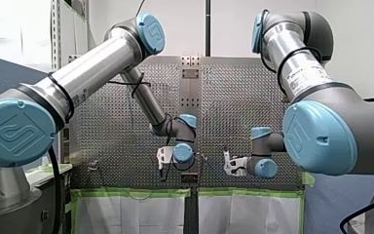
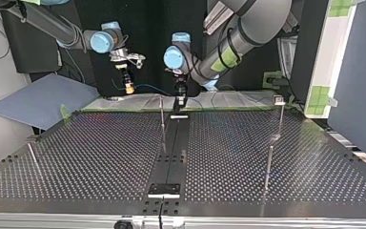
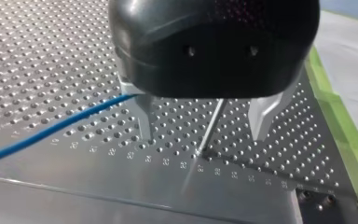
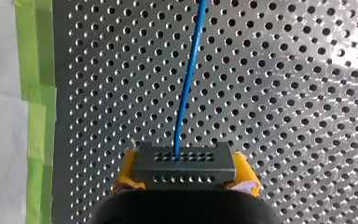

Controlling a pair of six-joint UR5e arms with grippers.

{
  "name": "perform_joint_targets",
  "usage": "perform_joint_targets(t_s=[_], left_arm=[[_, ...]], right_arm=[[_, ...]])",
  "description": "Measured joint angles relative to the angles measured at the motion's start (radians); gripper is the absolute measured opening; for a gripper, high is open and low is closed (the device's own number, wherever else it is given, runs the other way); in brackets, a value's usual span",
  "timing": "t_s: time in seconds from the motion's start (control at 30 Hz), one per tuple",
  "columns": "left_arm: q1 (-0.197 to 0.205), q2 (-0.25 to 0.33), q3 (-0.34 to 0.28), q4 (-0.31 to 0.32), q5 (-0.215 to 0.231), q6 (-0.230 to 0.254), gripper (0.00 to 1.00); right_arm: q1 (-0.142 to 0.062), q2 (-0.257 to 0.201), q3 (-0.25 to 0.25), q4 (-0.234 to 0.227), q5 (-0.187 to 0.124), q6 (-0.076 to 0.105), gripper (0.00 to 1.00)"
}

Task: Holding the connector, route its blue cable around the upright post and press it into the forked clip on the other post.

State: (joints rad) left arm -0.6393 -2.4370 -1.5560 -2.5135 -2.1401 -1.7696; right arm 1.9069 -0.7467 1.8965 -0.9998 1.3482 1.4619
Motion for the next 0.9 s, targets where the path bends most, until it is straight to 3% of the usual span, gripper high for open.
perform_joint_targets(t_s=[0.2,0.33,0.5,0.63,0.9], left_arm=[[-0.010,-0.006,0.000,-0.002,-0.003,-0.043,1.00],[-0.015,-0.032,0.008,0.000,-0.010,-0.045,1.00],[-0.019,-0.073,0.020,0.032,-0.023,-0.034,1.00],[-0.019,-0.106,0.025,0.047,-0.023,-0.054,1.00],[-0.018,-0.122,0.034,0.076,-0.020,-0.054,1.00]], right_arm=[[-0.003,0.000,-0.002,-0.002,-0.041,0.004,0.00],[-0.003,0.000,-0.003,-0.002,-0.059,0.005,0.00],[-0.003,0.000,-0.003,-0.003,-0.067,0.005,0.00],[-0.002,0.000,-0.004,-0.004,-0.071,0.005,0.00],[0.001,0.001,-0.004,-0.005,-0.072,0.005,0.00]])
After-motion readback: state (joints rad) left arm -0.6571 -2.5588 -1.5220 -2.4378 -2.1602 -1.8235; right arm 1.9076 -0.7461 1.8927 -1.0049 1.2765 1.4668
